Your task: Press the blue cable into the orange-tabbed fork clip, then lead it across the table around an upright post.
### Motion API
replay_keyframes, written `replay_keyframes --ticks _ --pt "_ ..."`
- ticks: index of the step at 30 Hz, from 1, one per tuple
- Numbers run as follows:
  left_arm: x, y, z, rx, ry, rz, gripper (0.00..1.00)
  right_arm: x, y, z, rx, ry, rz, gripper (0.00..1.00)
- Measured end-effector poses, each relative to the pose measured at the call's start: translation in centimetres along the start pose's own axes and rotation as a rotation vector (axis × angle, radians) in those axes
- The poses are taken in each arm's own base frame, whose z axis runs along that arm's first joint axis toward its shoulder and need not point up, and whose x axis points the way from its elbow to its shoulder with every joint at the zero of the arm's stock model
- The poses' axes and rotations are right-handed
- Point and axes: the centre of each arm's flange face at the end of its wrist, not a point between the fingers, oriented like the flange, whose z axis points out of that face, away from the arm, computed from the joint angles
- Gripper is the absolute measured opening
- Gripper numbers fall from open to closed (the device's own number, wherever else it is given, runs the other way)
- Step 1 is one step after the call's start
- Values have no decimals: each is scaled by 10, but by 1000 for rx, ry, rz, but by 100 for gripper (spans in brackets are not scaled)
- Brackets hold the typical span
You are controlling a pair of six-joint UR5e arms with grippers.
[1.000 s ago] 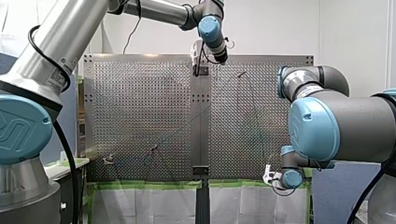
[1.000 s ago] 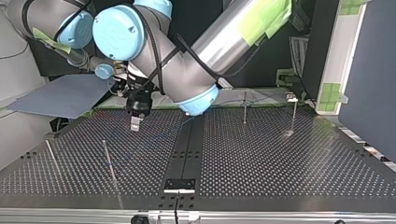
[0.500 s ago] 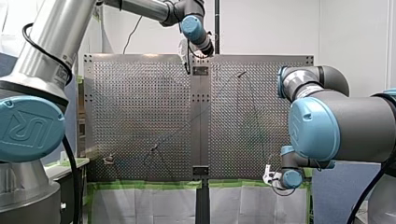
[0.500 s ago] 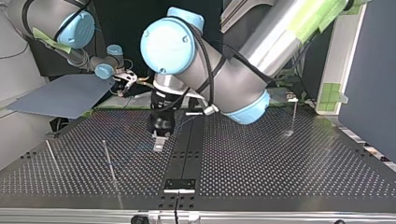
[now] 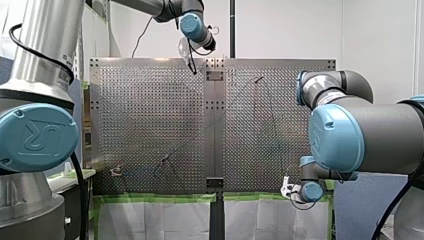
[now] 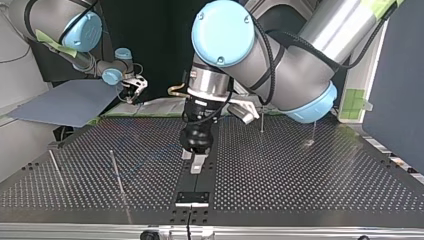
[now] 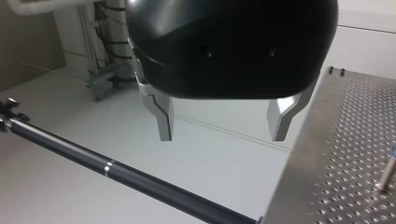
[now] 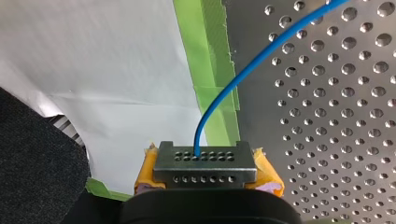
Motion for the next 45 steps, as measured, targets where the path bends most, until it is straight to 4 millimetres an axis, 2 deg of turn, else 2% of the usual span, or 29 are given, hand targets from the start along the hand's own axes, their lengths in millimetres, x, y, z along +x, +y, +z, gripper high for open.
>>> replay_keyframes --ticks 11,14,24,45 --pt "-17 3 -24 22 -74 -33 98 0 -1 0 1 0 -2 0" --pt "-3 11 -22 3 -71 -21 98 0 -1 0 1 0 -2 0" --pt "70 44 -9 -48 -20 21 98 1 -2 1 4 3 -6 0" --pt "132 81 -31 -49 -14 24 98 1 -3 1 4 4 -9 0"
